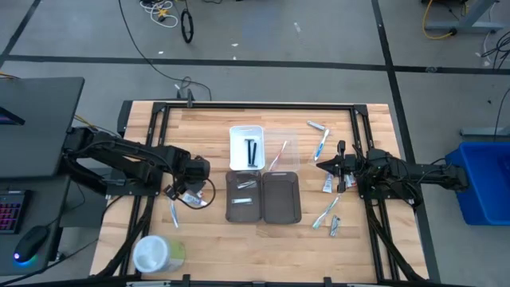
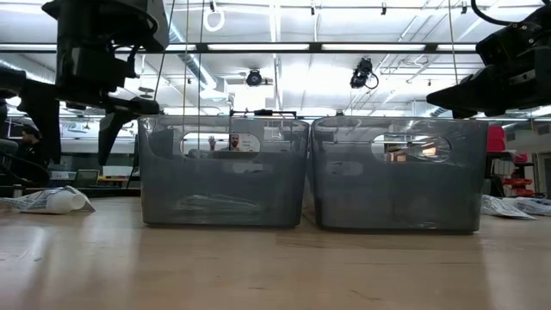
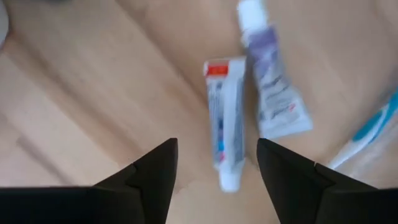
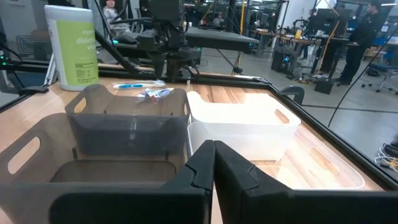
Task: Pick & Place Travel size toiletries
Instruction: Put the white toothpaste into the right black bin
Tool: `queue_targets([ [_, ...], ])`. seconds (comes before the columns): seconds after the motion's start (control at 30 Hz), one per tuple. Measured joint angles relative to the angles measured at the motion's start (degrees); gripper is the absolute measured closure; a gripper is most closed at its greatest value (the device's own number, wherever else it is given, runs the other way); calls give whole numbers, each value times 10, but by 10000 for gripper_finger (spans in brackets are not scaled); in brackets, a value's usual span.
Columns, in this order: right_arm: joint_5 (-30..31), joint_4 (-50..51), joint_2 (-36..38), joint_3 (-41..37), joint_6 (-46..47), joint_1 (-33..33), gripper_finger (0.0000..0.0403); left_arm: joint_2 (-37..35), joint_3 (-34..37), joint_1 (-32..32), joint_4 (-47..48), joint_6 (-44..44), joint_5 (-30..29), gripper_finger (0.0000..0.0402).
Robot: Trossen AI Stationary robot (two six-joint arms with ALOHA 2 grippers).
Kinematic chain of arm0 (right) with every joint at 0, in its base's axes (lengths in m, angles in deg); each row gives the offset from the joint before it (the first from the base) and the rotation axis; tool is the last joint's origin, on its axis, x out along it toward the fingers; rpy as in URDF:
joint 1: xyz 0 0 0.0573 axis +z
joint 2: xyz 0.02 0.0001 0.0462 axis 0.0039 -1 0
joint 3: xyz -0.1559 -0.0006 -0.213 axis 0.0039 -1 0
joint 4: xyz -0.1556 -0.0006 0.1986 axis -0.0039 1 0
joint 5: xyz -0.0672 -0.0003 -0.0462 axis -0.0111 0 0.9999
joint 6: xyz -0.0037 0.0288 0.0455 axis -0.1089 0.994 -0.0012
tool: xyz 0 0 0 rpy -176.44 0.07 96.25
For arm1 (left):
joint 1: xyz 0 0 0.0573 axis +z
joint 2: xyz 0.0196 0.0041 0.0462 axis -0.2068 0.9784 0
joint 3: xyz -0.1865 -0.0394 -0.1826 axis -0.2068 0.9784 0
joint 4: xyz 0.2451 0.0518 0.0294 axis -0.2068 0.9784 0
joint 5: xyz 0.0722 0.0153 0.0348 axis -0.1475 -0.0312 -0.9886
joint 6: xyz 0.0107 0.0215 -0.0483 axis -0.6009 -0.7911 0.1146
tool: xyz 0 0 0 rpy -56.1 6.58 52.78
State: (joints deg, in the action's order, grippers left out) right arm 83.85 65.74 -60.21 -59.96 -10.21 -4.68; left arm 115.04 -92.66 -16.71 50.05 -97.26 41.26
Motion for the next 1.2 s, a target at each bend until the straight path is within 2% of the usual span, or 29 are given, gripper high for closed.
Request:
queue_targets([
  [0.13, 0, 0, 0, 0, 0, 0, 389, 0, 27, 0, -52, 6, 11, 173],
  [0.33, 0, 0, 0, 0, 0, 0, 390, 0, 65, 0, -63, 8, 1, 173],
  [1.2, 0, 0, 0, 0, 0, 0, 389, 0, 120, 0, -117, 7, -35, 171],
])
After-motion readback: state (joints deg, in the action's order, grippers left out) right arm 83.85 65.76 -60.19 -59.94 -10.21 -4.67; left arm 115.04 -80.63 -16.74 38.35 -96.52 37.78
